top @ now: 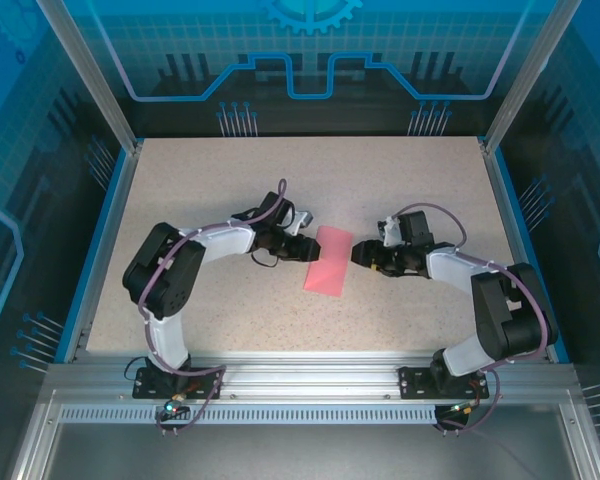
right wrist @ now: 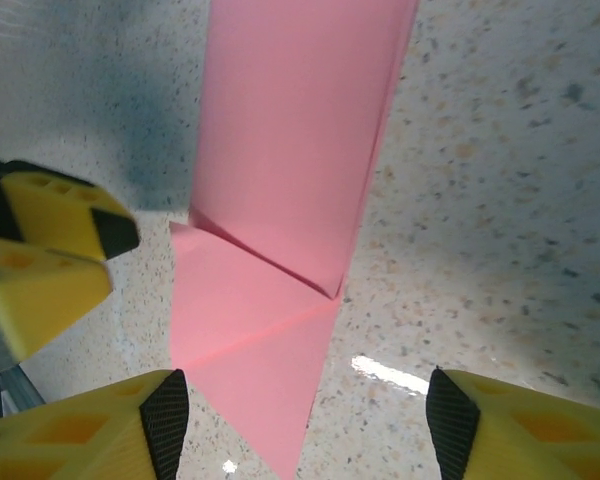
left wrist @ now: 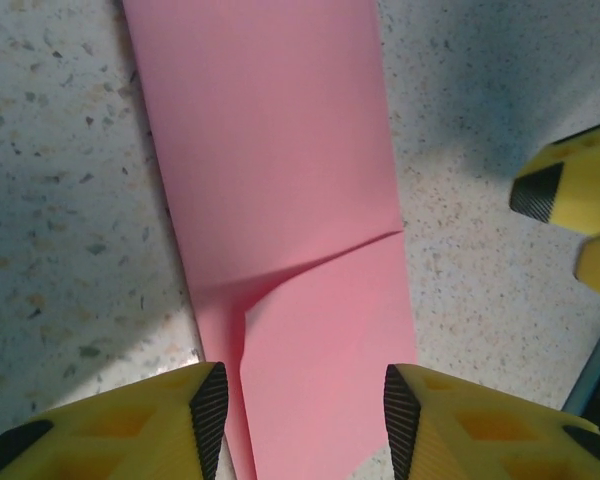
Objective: Fold a paper plane with a square sheet of paper (fold left side to right side)
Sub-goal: Fold the triangle a second time at the center of the table, then turn over the paper at the center of the table.
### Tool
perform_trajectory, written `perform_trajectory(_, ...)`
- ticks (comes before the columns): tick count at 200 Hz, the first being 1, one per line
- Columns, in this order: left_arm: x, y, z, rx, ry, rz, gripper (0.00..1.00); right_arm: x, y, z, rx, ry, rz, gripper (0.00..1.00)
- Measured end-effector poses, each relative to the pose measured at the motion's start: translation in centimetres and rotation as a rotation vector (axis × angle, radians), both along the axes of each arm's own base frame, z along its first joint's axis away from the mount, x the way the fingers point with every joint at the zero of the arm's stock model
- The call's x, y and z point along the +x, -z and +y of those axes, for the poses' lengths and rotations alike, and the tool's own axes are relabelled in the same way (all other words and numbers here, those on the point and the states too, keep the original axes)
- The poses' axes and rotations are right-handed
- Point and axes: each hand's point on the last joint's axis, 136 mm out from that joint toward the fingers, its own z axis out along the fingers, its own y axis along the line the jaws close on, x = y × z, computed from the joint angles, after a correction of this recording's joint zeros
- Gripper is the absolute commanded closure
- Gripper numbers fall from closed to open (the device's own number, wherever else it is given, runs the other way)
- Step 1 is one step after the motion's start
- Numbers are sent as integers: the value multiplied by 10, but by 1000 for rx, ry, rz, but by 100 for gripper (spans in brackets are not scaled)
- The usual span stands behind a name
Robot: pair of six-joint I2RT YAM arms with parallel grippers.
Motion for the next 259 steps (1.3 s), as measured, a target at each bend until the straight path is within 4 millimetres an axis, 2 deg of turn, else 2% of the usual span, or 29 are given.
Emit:
perform_trajectory(28,4,5,-2,7,11,0,53,-1,-3,7,8,-14,-13,33)
perform_trajectory(75,8,15,-5,13,24,8,61,-2,-4,9,11,-21,-13,33)
perform_trajectory(98,6,21,-5,15,29,25,69,-2,-4,9,11,-21,-13,33)
perform_trajectory(156,5,20,-6,7,36,27,91,-2,-4,10,11,-22,-13,33)
perform_trajectory(220,-1,19,0,21,27,13,91,-7,-3,19,20,-48,-4,32)
perform_trajectory(259,1,7,1,13,20,-27,91,-12,12,36,35,-82,55,35)
